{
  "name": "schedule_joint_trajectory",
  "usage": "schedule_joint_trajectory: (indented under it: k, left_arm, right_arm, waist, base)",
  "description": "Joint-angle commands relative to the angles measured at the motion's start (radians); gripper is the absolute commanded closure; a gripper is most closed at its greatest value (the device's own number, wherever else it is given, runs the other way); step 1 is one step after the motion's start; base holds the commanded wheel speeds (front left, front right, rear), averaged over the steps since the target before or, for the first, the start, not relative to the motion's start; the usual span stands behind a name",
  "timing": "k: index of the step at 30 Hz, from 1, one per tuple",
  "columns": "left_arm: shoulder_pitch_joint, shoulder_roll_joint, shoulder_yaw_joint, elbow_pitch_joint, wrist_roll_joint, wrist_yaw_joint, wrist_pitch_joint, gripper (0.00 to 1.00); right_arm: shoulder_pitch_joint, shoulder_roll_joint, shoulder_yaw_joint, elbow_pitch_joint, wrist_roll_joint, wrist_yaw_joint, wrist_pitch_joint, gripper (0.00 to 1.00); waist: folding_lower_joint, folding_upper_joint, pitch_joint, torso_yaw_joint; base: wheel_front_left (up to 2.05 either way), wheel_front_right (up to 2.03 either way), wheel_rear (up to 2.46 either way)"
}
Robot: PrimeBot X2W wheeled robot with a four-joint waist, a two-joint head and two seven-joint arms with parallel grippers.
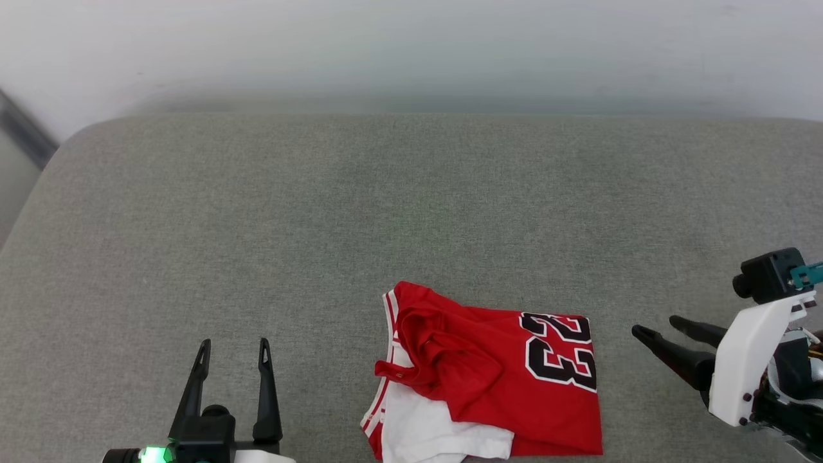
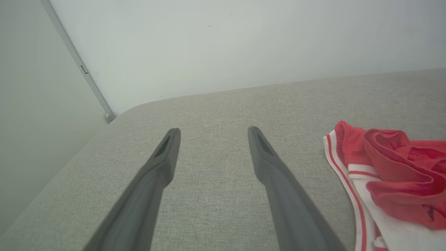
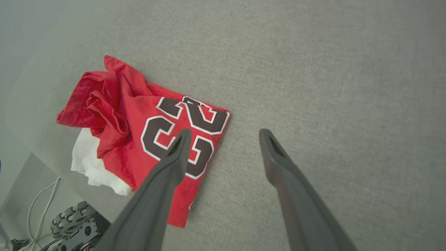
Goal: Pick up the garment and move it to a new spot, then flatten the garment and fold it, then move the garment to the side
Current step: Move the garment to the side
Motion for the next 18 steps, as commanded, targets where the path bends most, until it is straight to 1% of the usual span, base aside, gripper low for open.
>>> schedule_joint_trajectory:
  k: [1, 4, 8, 12, 15, 18]
  left_arm:
    - [-0.016, -0.002, -0.003, 0.002, 0.004, -0.005, -0.002, 0.00]
    - [-0.035, -0.004, -0.006, 0.004, 0.004, -0.008, -0.002, 0.00]
    - [-0.057, -0.007, -0.009, 0.003, 0.004, -0.014, -0.002, 0.00]
    - [-0.077, -0.012, -0.013, 0.002, 0.006, -0.016, -0.002, 0.00]
    - [-0.095, -0.014, -0.017, 0.000, 0.007, -0.019, -0.002, 0.00]
    - [-0.107, -0.017, -0.023, -0.002, 0.010, -0.020, -0.002, 0.00]
  right_arm:
    - [0.005, -0.004, -0.009, 0.012, 0.049, 0.000, 0.040, 0.00]
    - [0.022, -0.003, -0.027, 0.045, 0.141, 0.000, 0.135, 0.00]
    - [0.009, 0.036, -0.046, 0.105, 0.207, 0.000, 0.189, 0.00]
    - [-0.022, 0.080, -0.033, 0.166, 0.226, 0.000, 0.211, 0.00]
    - [-0.047, 0.110, -0.021, 0.206, 0.221, 0.000, 0.203, 0.00]
    - [-0.056, 0.136, 0.018, 0.248, 0.208, -0.001, 0.207, 0.00]
  waist:
    - [0.0000, 0.0000, 0.013, 0.010]
    - [0.0000, 0.0000, 0.035, 0.026]
    - [0.0000, 0.0000, 0.064, 0.045]
    - [0.0000, 0.0000, 0.099, 0.066]
    - [0.0000, 0.0000, 0.128, 0.082]
    - [0.0000, 0.0000, 0.153, 0.098]
  base:
    - [0.00, 0.00, 0.00]
    - [0.00, 0.00, 0.00]
    - [0.00, 0.00, 0.00]
    - [0.00, 0.00, 0.00]
    - [0.00, 0.00, 0.00]
    - [0.00, 0.00, 0.00]
